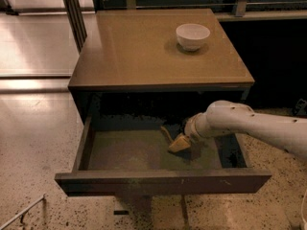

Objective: Pick sponge from top drawer and place on counter

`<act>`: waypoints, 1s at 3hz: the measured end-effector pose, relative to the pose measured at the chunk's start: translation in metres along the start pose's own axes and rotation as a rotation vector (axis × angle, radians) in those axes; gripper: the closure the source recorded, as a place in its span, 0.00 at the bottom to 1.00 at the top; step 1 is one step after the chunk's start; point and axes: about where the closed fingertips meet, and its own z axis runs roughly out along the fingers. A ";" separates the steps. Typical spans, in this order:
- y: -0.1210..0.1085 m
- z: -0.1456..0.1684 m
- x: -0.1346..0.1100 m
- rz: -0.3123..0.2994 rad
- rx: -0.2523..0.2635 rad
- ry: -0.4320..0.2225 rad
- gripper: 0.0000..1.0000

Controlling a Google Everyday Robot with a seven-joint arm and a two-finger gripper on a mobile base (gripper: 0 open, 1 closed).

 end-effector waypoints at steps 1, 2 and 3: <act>0.002 0.004 -0.001 0.019 -0.046 0.003 0.43; 0.007 -0.015 -0.030 -0.026 -0.108 -0.003 0.67; 0.015 -0.043 -0.052 -0.087 -0.175 0.000 0.89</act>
Offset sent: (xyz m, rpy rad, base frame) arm -0.0057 0.0347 0.0693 0.0398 0.1141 0.1849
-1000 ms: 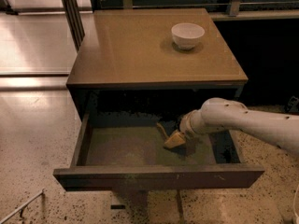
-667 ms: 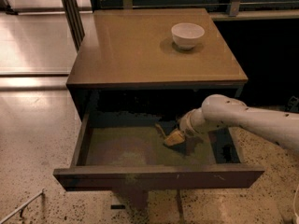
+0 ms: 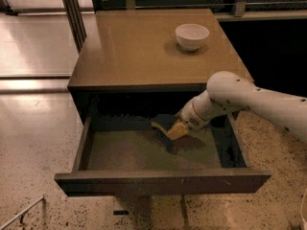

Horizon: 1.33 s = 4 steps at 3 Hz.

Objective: Pick sponge from top drawer and place on counter

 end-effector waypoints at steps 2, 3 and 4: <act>0.019 -0.052 -0.030 -0.174 -0.183 0.013 1.00; 0.023 -0.094 -0.041 -0.229 -0.256 0.029 1.00; 0.016 -0.135 -0.059 -0.265 -0.261 0.040 1.00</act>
Offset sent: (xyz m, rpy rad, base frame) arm -0.0529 -0.0068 0.1028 -0.0008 0.1678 0.4601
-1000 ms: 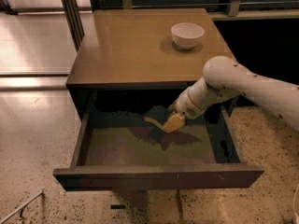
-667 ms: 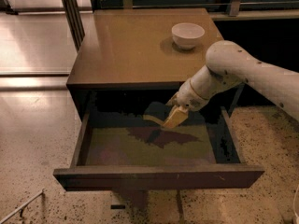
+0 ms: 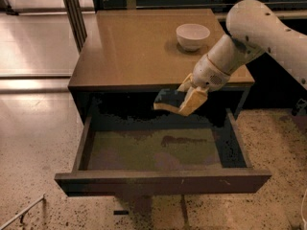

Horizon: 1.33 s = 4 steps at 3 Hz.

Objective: Pick sponge from top drawer and place on counter

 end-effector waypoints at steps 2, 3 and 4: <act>-0.014 -0.050 -0.025 -0.032 0.061 -0.023 1.00; -0.017 -0.049 -0.026 -0.020 0.078 -0.026 1.00; -0.039 -0.051 -0.035 -0.023 0.133 -0.036 1.00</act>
Offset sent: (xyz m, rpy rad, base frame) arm 0.0107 -0.0053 0.0391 0.0108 -0.0411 -0.0028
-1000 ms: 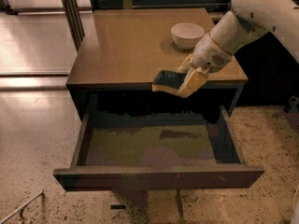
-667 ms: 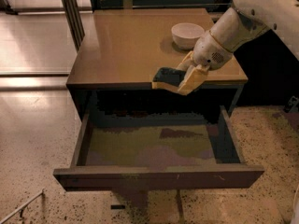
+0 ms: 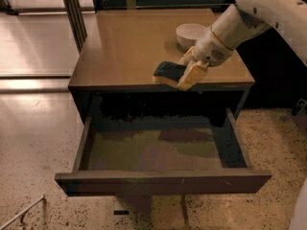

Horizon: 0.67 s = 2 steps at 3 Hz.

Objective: Pick sponge from top drawer and place on counter

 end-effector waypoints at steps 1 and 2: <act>-0.029 0.005 -0.010 -0.007 0.047 -0.029 1.00; -0.057 0.016 -0.014 0.005 0.067 -0.061 1.00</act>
Offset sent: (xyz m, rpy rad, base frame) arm 0.0973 0.0165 -0.0059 0.0984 -0.0816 -0.0701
